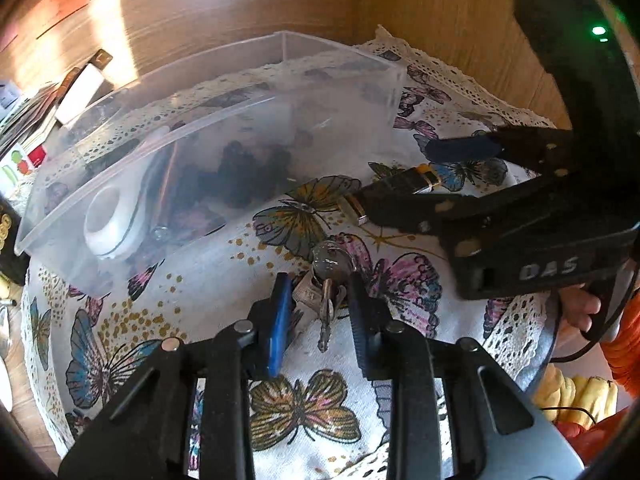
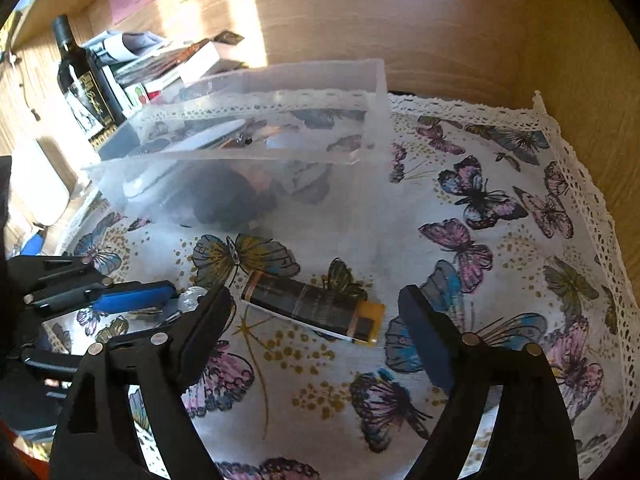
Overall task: Organize rigid objects
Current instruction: 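Grasp the keys with the left tool while the right tool grasps the black-and-gold cylinder, then carry the keys and cylinder into the clear box and open both tools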
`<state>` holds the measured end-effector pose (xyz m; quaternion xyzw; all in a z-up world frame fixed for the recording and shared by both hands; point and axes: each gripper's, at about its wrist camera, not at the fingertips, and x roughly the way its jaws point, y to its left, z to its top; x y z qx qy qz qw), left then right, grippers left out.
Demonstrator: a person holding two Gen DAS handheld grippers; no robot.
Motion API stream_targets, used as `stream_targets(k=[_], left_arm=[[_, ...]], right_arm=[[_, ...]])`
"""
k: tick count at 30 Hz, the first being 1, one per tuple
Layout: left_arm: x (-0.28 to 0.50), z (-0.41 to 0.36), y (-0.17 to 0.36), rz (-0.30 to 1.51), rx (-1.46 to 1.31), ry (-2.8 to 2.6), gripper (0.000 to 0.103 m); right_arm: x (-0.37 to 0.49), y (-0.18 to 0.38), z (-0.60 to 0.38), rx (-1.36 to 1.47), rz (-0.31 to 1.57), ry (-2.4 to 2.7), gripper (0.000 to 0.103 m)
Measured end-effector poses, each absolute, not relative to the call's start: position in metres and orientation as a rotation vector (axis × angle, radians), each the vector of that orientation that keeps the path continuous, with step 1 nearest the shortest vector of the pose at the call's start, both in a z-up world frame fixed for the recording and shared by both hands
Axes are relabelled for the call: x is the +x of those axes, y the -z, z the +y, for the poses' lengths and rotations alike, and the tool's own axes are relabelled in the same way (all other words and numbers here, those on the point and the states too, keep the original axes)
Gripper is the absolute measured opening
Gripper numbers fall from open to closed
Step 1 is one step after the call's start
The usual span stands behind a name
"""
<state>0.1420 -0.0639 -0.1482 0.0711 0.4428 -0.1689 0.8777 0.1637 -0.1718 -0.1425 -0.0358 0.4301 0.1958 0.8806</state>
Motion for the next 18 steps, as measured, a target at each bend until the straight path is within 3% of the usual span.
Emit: stream_targets(k=[7,10,18], left_arm=[[0.130,-0.042,0.140,0.879,0.111,0.298,0.028],[0.123,-0.036,0.133,0.846,0.103,0.285,0.028],[0.120,-0.015,0.106,0.763,0.039,0.256,0.028]], right_arm=[[0.174,0.156,-0.152,-0.152,0.932,-0.344,0.087],[0.173,0.155,-0.153,-0.161,0.925,-0.334,0.082],[0.163,0.139,-0.163,-0.129,0.866,-0.306,0.082]])
